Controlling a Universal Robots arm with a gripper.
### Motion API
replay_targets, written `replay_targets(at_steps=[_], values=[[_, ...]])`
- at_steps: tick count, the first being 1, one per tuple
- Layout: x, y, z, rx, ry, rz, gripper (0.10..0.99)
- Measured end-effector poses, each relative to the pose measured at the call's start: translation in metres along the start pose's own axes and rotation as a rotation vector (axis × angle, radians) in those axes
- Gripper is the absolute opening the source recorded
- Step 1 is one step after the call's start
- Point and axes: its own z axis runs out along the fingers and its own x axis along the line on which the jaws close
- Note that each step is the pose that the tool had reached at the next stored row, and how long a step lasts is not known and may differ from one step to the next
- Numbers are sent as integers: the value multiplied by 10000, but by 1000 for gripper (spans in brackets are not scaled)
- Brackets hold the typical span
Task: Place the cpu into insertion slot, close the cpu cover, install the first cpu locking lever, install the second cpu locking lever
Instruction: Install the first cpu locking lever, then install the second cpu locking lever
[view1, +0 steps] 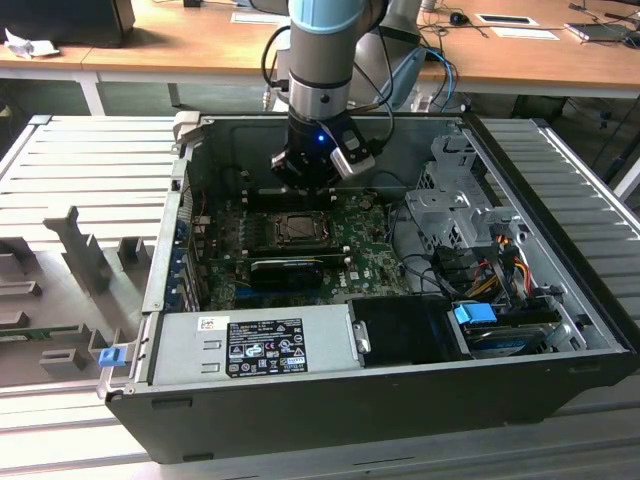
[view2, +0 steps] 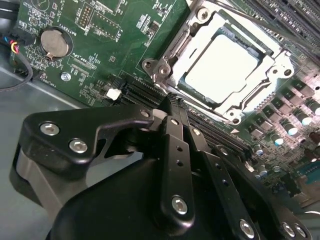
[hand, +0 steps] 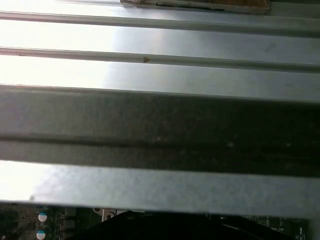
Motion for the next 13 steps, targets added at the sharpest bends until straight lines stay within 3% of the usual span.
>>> replay_targets(at_steps=[13], values=[[3, -59, -5, 0, 0, 0, 106]])
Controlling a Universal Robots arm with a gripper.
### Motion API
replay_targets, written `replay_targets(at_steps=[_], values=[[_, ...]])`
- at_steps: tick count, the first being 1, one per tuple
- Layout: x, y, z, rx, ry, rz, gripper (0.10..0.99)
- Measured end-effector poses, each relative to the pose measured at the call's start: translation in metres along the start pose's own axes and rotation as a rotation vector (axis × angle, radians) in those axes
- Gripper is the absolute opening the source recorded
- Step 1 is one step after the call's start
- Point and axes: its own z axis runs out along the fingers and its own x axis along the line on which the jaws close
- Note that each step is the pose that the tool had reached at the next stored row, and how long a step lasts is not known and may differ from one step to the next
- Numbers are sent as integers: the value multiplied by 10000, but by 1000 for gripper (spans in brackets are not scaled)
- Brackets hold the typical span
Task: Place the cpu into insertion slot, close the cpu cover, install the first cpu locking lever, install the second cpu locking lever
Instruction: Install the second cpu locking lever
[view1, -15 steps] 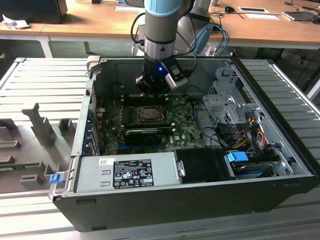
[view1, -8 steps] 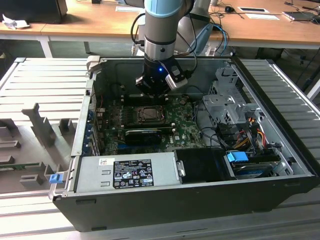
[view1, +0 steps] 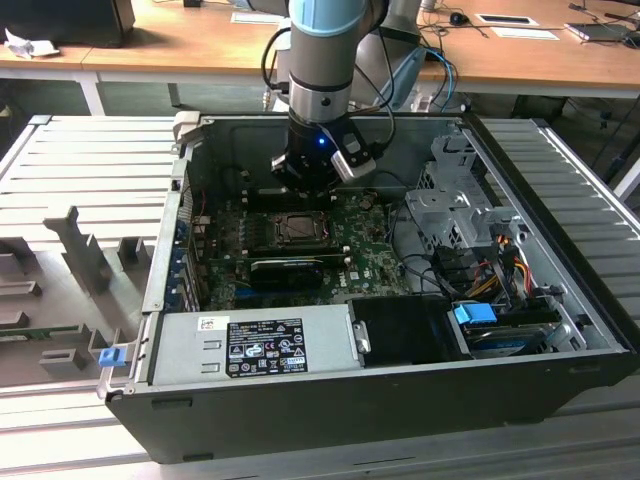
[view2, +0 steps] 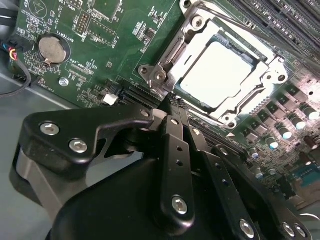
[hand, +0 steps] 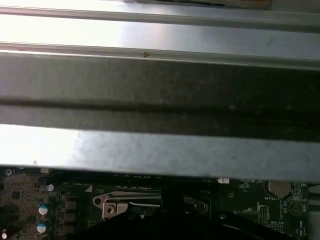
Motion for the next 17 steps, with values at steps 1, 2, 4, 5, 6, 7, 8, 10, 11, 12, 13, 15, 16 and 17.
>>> replay_targets(at_steps=[1, 2, 4, 5, 6, 7, 8, 10, 11, 12, 13, 15, 16, 17], values=[[0, -7, -1, 0, 0, 0, 106], [1, -23, -2, 0, 0, 0, 106], [2, -33, -3, -1, 0, 0, 106], [2, -36, -4, -1, 0, 0, 106], [3, -38, -8, 2, 1, 3, 106], [3, -38, -12, 1, 0, 2, 106], [2, -38, -20, 0, 0, 0, 106], [2, -34, -69, 0, 0, 1, 106], [1, -32, -101, 1, 0, 1, 106], [1, -30, -126, 0, 0, 1, 106], [1, -29, -138, 1, 1, 0, 106], [1, -40, -141, -3, 0, -2, 106], [1, -46, -142, -2, 0, 0, 106], [2, -54, -143, -2, 0, 0, 106]])
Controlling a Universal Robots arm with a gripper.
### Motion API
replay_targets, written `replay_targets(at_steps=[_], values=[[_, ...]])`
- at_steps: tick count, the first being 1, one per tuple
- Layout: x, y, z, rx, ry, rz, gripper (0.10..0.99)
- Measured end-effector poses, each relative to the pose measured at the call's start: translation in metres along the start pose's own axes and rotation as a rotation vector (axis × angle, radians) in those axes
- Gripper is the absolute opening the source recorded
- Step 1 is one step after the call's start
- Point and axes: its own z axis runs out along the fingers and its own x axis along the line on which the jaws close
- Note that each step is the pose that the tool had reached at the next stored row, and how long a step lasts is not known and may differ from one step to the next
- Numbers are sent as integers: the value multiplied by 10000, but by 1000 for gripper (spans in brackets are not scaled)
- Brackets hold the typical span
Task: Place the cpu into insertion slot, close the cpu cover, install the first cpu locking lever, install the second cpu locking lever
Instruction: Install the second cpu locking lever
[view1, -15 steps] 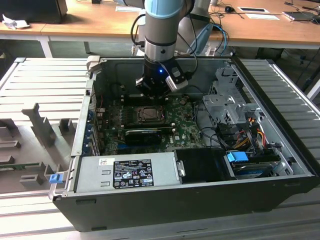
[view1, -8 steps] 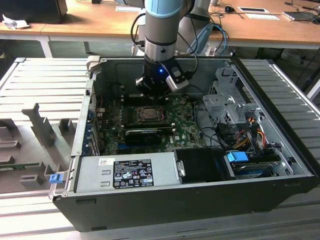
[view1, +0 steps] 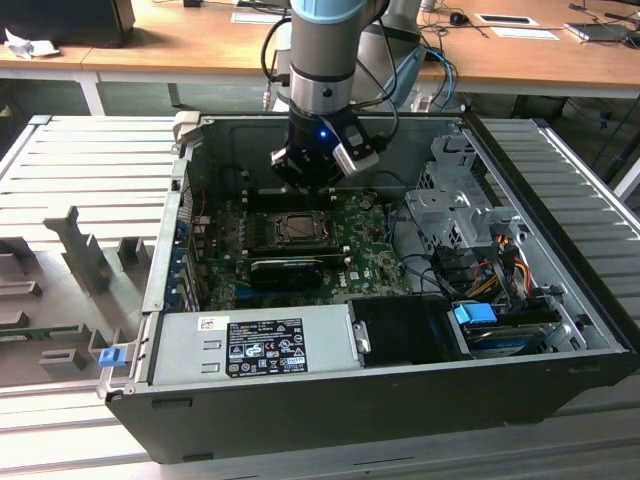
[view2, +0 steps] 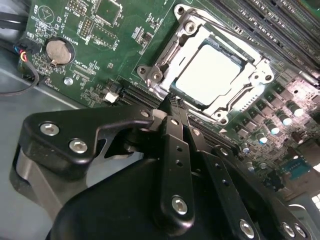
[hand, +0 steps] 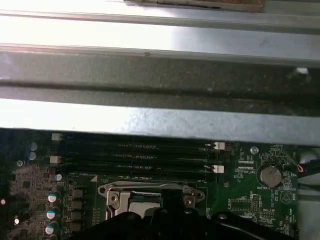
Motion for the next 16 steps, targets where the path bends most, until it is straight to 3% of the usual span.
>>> replay_targets(at_steps=[7, 13, 16], values=[[7, -131, -10, -1, 1, 0, 106], [6, -133, -80, -21, 6, 0, 106], [10, -192, -86, -20, 7, 1, 106]])
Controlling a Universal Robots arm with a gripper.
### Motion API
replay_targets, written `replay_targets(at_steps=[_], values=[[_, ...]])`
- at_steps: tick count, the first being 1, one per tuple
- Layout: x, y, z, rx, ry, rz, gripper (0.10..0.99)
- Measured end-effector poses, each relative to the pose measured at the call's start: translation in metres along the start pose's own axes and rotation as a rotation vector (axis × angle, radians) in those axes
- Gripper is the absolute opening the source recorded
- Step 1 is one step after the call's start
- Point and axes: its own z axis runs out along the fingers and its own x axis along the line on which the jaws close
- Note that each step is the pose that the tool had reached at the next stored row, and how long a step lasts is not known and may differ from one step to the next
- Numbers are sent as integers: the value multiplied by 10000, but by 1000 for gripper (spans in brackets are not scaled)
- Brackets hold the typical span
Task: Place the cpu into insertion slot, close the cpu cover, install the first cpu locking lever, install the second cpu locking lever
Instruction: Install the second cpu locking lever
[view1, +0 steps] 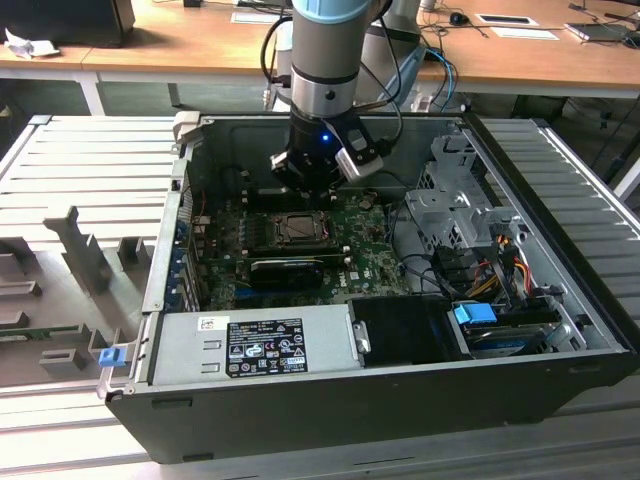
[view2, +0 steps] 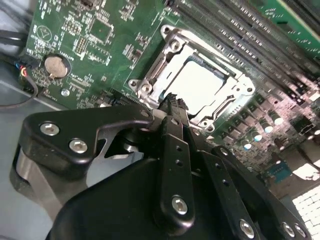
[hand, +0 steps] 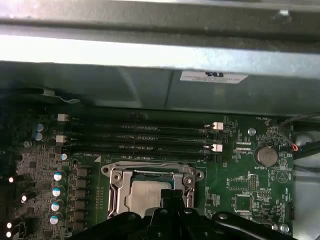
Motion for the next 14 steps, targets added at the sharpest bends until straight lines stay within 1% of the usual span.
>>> replay_targets(at_steps=[4, 8, 11, 13, 14], values=[[4, -76, -6, -1, -1, 0, 106], [5, -83, -42, -1, 0, 0, 106], [7, -112, -47, -2, -1, -1, 106], [9, -148, -49, -1, -1, 0, 106], [11, -184, -52, -2, -1, 0, 106]])
